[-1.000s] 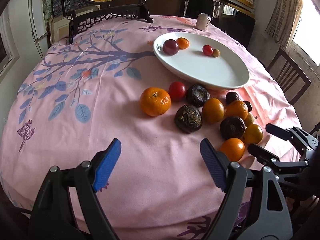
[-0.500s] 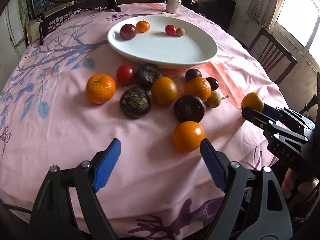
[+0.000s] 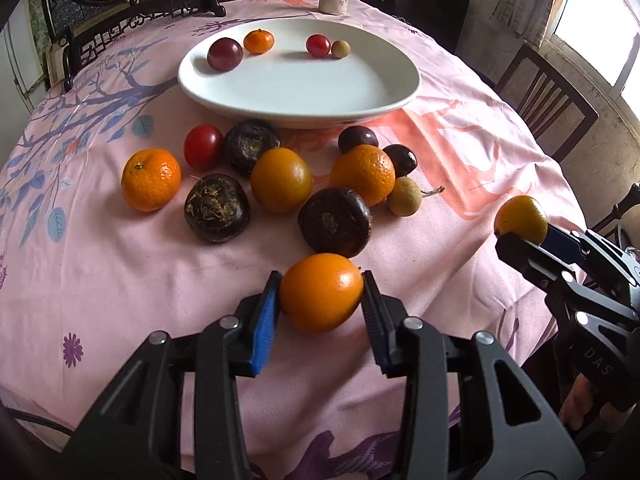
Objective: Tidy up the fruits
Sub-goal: 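Carry both citrus fruits onto the plate and open both grippers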
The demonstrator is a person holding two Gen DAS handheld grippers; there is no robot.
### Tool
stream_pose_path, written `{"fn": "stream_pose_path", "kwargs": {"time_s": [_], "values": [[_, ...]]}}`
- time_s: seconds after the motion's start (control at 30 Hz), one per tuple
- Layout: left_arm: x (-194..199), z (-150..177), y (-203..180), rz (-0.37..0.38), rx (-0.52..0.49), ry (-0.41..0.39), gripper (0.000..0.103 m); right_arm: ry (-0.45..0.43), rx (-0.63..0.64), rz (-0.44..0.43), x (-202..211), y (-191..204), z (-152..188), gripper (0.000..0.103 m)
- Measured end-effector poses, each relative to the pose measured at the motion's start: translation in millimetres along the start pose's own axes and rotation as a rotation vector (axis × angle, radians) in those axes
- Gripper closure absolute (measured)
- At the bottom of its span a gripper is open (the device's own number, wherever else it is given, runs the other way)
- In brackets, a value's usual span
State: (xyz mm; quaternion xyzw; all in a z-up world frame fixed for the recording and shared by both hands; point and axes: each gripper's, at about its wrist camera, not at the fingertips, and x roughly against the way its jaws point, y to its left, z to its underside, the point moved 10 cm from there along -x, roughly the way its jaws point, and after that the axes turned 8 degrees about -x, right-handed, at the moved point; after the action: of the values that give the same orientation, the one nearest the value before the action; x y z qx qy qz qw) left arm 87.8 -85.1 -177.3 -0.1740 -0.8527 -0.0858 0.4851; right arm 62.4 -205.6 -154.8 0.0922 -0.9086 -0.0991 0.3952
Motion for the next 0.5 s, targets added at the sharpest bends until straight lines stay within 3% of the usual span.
{"fn": "stream_pose_path", "kwargs": {"time_s": [0.33, 0.5], "values": [[20.8, -6.4, 18.8, -0.010, 0.014, -0.055, 0.063, 0.016, 0.007, -0.003, -6.4, 10.5, -3.5, 0.066], [32.8, -39.1, 41.1, -0.016, 0.014, -0.094, 0.063, 0.018, 0.013, -0.002, -13.4, 13.2, -19.8, 0.066]]}}
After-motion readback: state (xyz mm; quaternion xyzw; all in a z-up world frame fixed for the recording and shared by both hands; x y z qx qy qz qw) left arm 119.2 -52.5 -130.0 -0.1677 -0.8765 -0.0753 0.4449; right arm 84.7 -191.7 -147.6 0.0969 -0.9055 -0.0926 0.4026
